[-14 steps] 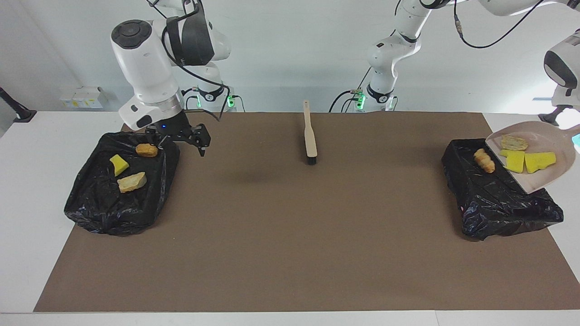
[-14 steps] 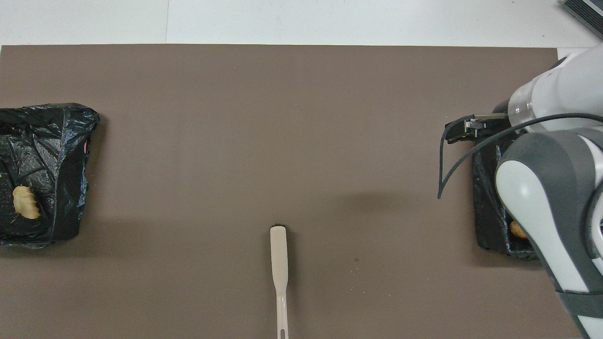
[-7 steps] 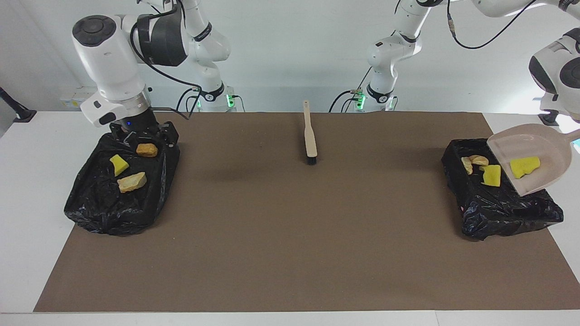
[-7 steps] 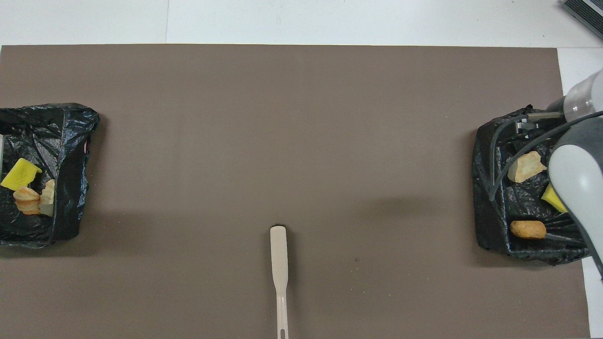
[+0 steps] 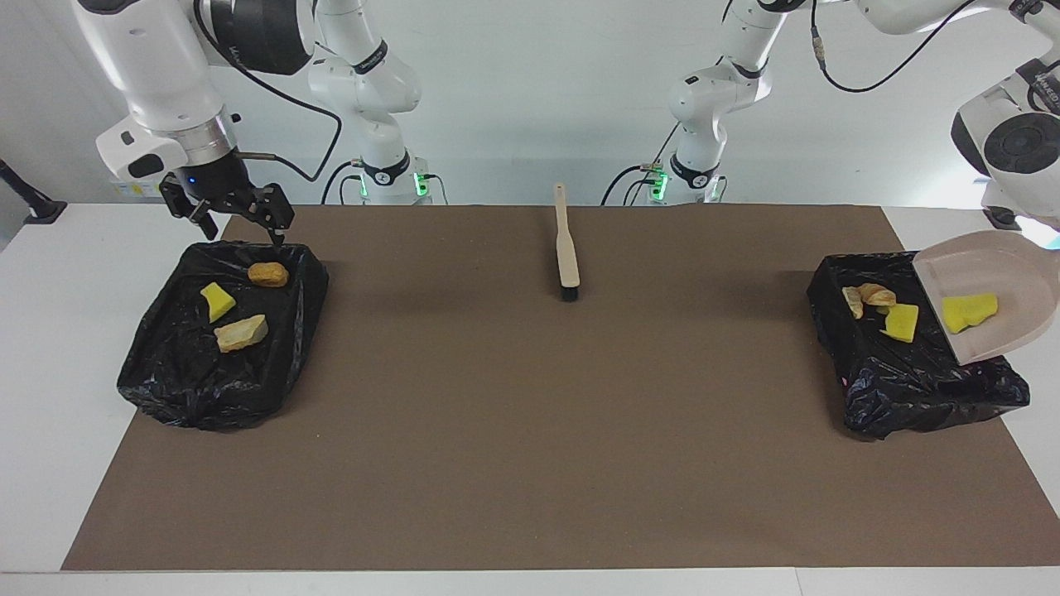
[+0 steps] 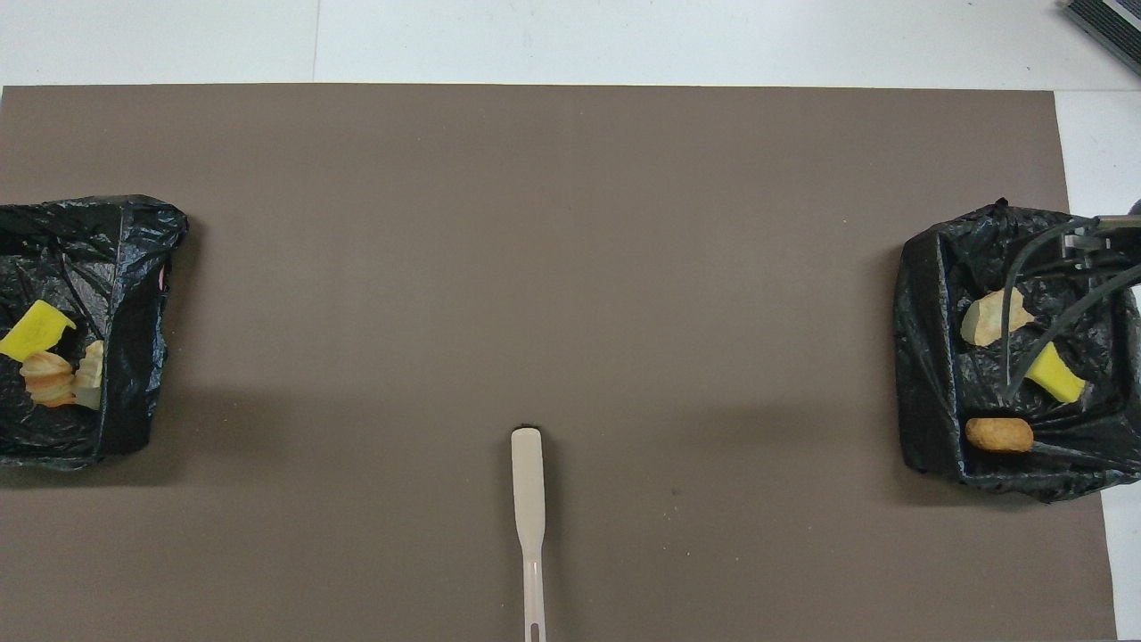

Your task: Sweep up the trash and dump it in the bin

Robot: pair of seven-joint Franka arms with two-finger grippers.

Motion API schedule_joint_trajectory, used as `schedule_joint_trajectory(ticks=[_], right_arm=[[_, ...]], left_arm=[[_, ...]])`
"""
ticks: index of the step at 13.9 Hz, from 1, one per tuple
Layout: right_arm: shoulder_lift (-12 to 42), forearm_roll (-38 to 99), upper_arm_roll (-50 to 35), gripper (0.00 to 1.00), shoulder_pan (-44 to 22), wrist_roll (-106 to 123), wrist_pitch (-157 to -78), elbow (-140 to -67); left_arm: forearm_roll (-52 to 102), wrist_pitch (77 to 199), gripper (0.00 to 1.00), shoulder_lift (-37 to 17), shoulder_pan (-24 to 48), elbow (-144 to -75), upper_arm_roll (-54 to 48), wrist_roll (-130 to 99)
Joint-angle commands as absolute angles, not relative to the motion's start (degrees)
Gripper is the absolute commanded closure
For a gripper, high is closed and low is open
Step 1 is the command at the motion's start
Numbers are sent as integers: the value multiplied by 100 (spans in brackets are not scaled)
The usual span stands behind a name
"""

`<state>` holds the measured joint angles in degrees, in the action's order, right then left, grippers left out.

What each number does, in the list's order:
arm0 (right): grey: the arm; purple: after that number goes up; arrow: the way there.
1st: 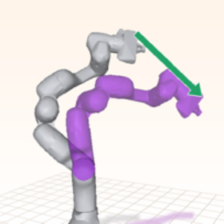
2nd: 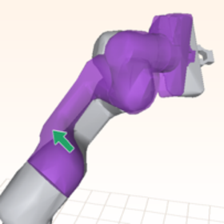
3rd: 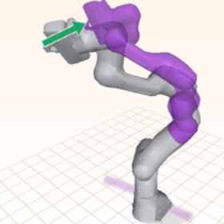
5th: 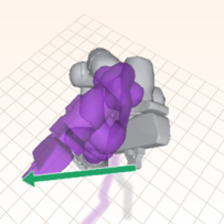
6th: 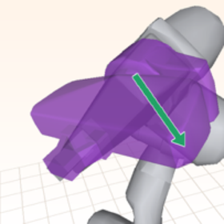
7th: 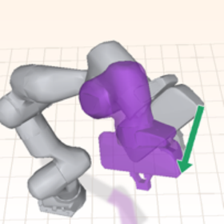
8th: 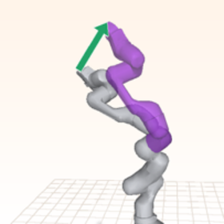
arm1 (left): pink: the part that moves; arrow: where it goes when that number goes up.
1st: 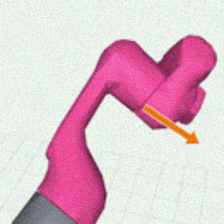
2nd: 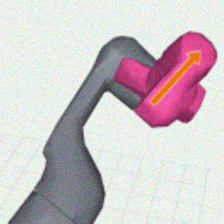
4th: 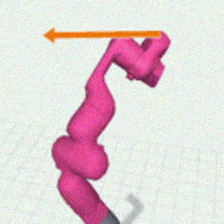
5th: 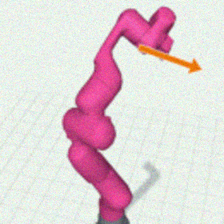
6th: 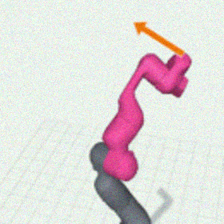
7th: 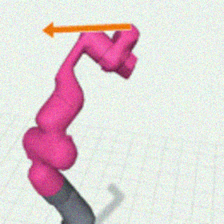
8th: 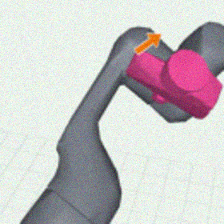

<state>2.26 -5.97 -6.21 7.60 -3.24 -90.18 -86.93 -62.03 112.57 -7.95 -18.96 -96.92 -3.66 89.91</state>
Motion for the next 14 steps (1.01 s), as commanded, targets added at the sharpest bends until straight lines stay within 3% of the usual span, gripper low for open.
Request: schedule_joint_trajectory(ticks=[1,3,5,7,14], right_arm=[[27,-484,216,0,30,-150,-8816,-8736],[9,-177,185,0,288,-10,-8807,-8754],[44,-228,-192,0,701,97,-8763,-8710],[-26,-141,-202,0,695,27,-8754,-8806],[-361,-132,-220,0,624,-167,-8728,-9282]], left_arm=[[-6494,10733,100,-756,-1355,-9562,-281,8842],[-7319,10679,100,-738,-1152,-9571,-290,8247],[-7321,10661,100,-695,-1099,-9668,-290,8218],[-7304,10451,100,-694,-1020,-9659,-290,8183],[-5679,9714,100,-659,-731,-9062,-307,8051]])
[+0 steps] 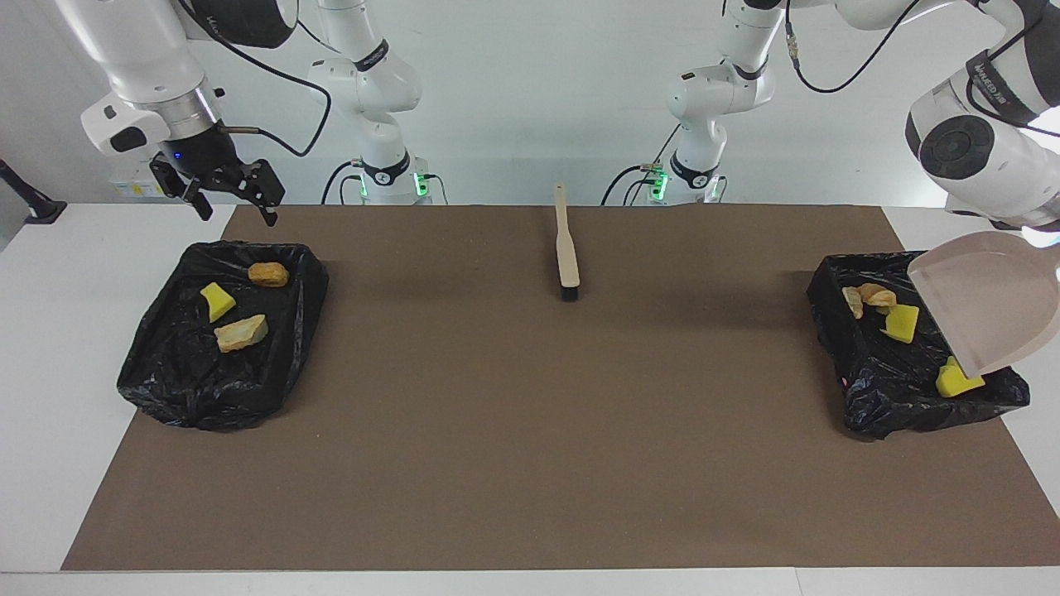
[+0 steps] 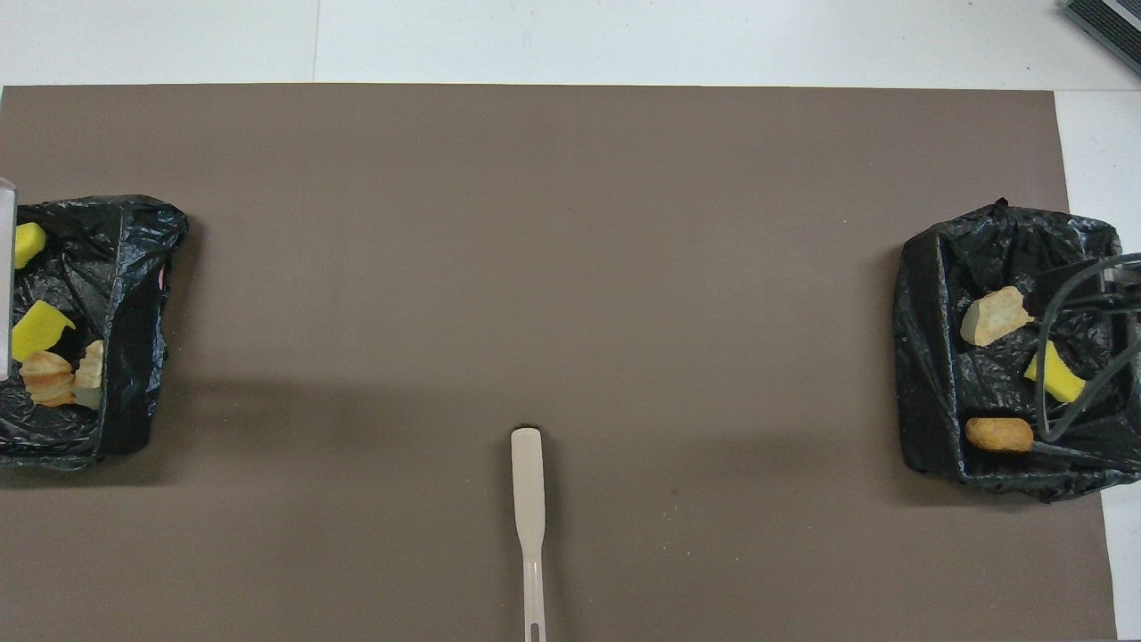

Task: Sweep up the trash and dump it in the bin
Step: 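Lift the emptied dustpan from the bag with the left gripper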

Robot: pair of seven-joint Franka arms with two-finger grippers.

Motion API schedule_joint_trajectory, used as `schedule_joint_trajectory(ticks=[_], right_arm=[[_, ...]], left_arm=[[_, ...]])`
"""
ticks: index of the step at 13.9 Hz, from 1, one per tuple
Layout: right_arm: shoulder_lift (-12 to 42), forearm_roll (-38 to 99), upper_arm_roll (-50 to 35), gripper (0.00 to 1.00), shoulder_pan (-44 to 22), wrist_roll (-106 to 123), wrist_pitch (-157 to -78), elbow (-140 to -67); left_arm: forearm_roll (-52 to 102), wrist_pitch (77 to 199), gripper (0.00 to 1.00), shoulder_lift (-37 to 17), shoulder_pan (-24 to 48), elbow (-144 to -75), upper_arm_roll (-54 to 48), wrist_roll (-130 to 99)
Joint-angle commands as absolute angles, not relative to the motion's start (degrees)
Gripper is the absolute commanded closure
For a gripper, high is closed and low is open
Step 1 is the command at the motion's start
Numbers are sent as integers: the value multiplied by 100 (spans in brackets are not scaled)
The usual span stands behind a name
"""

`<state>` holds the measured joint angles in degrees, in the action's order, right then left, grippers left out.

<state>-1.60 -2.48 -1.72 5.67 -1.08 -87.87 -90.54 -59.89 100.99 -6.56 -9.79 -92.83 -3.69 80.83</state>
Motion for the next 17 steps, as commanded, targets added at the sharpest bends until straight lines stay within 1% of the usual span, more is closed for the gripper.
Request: schedule_joint_trajectory(ticks=[1,3,7,9,11,13,16,17], right_arm=[[-352,-132,-211,0,624,-141,-8736,-9264],[-343,-132,-211,0,624,-158,-8736,-9264],[-343,-132,-211,0,624,-149,-8736,-9264],[-343,-132,-211,0,624,-149,-8736,-9264],[-343,-132,-211,0,624,-149,-8736,-9264],[-343,-132,-211,0,624,-149,-8736,-9264],[-343,-132,-211,0,624,-149,-8736,-9264],[-343,-132,-211,0,624,-149,-8736,-9264]], left_arm=[[-5573,9494,100,-668,-608,-8992,-308,8033],[-5214,9204,100,-659,-449,-8799,-308,7954],[-4581,8676,100,-624,-106,-8684,-316,7210],[-4186,8307,100,-598,87,-8675,-325,5939],[-3694,8245,100,-493,298,-8684,-430,5319],[-2774,8165,100,-431,430,-8727,-466,4890],[-1734,8165,100,-430,658,-8833,-580,2950],[-1523,8200,100,-474,868,-8903,-580,2527]])
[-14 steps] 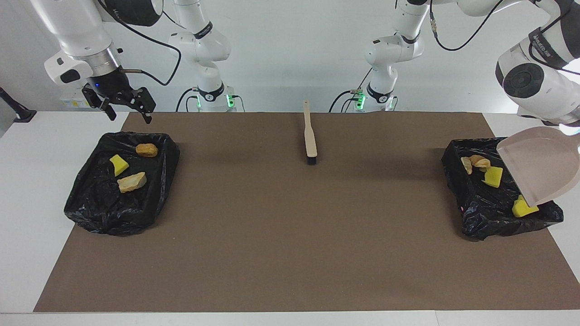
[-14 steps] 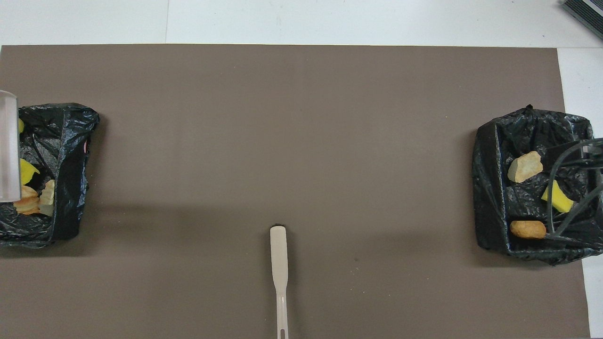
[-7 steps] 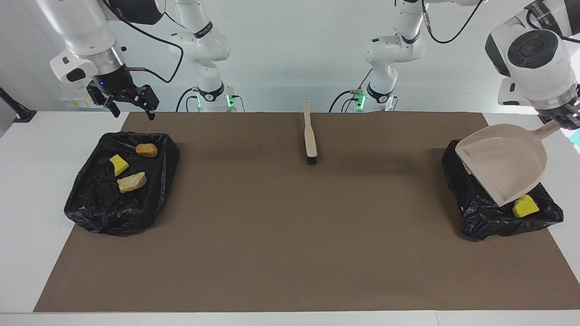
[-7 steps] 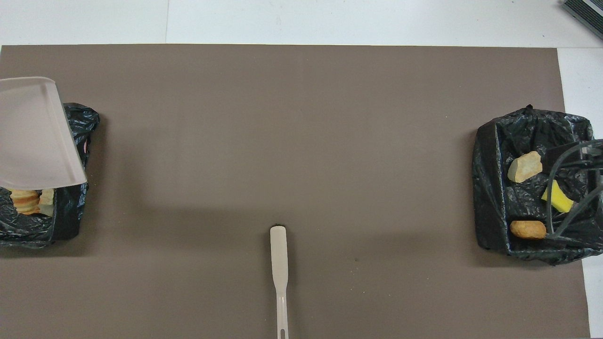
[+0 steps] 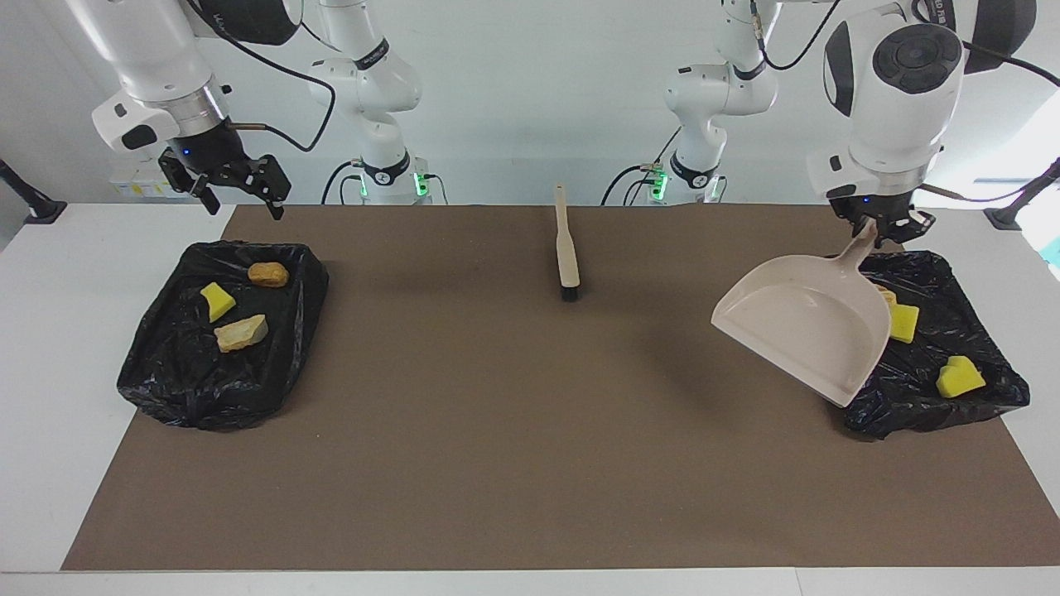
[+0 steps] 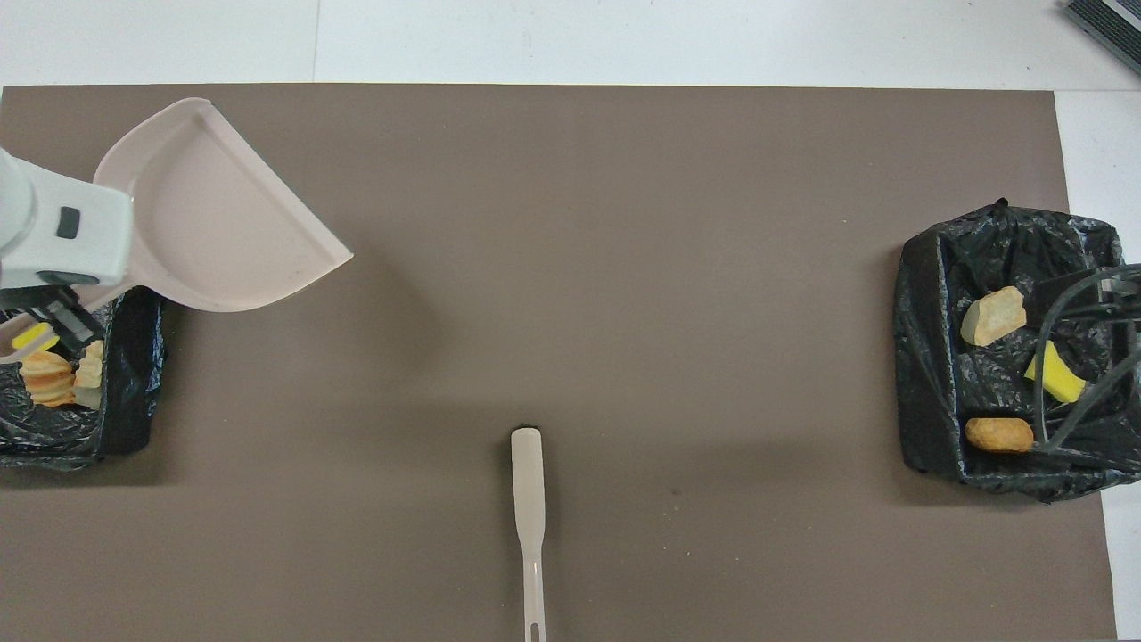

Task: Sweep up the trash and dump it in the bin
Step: 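Lift the emptied dustpan from the bag with the left gripper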

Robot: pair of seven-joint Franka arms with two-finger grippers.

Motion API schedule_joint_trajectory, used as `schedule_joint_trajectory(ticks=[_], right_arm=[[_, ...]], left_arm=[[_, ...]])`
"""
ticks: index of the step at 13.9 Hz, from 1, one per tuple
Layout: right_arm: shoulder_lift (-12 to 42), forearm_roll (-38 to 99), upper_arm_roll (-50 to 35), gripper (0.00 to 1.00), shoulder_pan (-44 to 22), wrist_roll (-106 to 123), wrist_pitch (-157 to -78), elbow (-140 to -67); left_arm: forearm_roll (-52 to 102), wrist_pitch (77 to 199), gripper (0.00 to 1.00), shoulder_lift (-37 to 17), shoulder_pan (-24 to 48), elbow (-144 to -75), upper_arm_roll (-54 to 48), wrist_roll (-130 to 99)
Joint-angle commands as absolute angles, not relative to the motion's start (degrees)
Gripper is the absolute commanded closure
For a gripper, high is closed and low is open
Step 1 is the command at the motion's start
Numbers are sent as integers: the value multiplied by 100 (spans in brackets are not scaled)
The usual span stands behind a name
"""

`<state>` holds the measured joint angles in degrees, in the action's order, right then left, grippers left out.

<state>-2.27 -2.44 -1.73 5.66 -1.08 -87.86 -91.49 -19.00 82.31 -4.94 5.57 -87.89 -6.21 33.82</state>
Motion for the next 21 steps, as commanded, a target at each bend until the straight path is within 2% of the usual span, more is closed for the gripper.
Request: schedule_joint_trajectory(ticks=[1,5,9,12,17,21], right_arm=[[-343,-132,-211,0,624,-149,-8736,-9264],[-343,-132,-211,0,633,-149,-8736,-9264],[-343,-132,-211,0,624,-149,-8736,-9264],[-343,-132,-211,0,624,-149,-8736,-9264],[-343,-132,-211,0,624,-149,-8736,-9264],[-343,-132,-211,0,624,-149,-8736,-9264]], left_arm=[[-1347,8287,100,-501,1088,-8990,-589,2061],[-618,8919,100,-755,1555,-9158,-589,724],[-291,10113,100,-1607,2371,-9114,-580,-1078],[165,10685,100,-1644,2461,-9289,-580,-2158],[237,11829,100,-1793,2768,-9772,-589,-2725],[685,11742,100,-1749,2935,-10045,-598,-2821]])
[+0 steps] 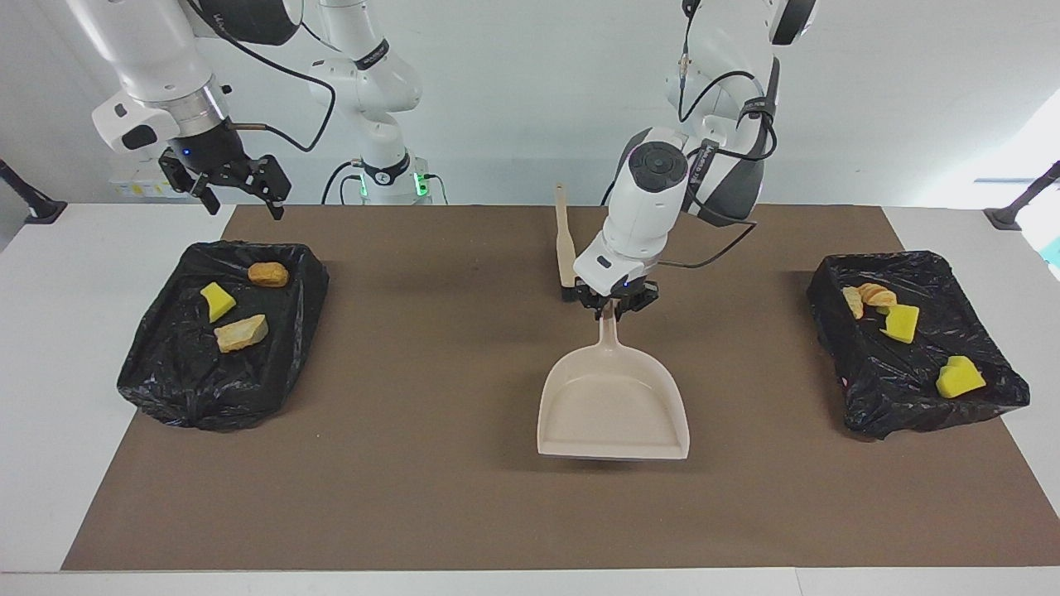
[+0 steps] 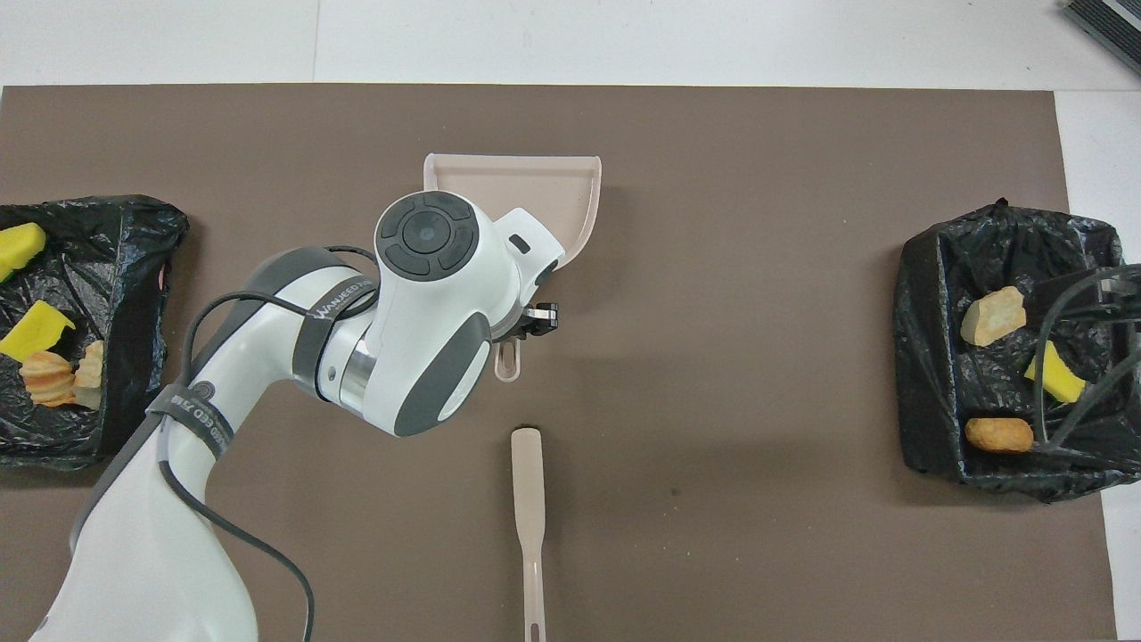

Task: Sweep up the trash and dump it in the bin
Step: 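Set the dustpan down above the brush with the left gripper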

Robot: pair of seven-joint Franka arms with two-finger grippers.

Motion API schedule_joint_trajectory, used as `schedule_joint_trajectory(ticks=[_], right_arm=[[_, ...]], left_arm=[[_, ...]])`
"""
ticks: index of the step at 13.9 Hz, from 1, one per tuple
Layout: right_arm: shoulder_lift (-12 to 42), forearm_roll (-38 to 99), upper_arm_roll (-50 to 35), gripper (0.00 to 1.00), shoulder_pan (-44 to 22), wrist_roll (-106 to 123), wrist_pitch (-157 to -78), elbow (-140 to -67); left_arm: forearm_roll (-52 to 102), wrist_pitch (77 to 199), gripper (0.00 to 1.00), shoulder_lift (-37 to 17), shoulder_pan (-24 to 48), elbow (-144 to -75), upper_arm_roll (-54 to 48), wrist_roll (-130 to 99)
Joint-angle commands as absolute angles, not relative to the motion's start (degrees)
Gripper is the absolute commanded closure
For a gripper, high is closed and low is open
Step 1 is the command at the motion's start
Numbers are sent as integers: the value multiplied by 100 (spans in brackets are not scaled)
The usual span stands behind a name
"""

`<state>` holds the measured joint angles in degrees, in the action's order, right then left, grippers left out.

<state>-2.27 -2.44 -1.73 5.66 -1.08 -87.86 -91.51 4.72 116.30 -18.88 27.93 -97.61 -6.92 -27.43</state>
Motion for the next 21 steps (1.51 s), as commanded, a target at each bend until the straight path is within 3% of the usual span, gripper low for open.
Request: schedule_joint_trajectory(ticks=[1,11,12,14,21], right_arm=[[-343,-132,-211,0,624,-149,-8736,-9264],[-343,-132,-211,0,624,-149,-8736,-9264],[-343,-132,-211,0,624,-149,-8736,-9264],[-343,-132,-211,0,624,-149,-8736,-9264],[-343,-132,-211,0,624,-149,-8736,-9264]], left_arm=[[677,11742,100,-1784,2988,-10046,-598,-2760],[668,12182,98,-1986,3384,-10327,-589,-2865],[685,12173,7,-2021,3314,-10327,-589,-2857],[686,11980,0,-1925,3191,-10310,-580,-2777],[668,11102,0,-1065,2164,-10283,-527,-2672]])
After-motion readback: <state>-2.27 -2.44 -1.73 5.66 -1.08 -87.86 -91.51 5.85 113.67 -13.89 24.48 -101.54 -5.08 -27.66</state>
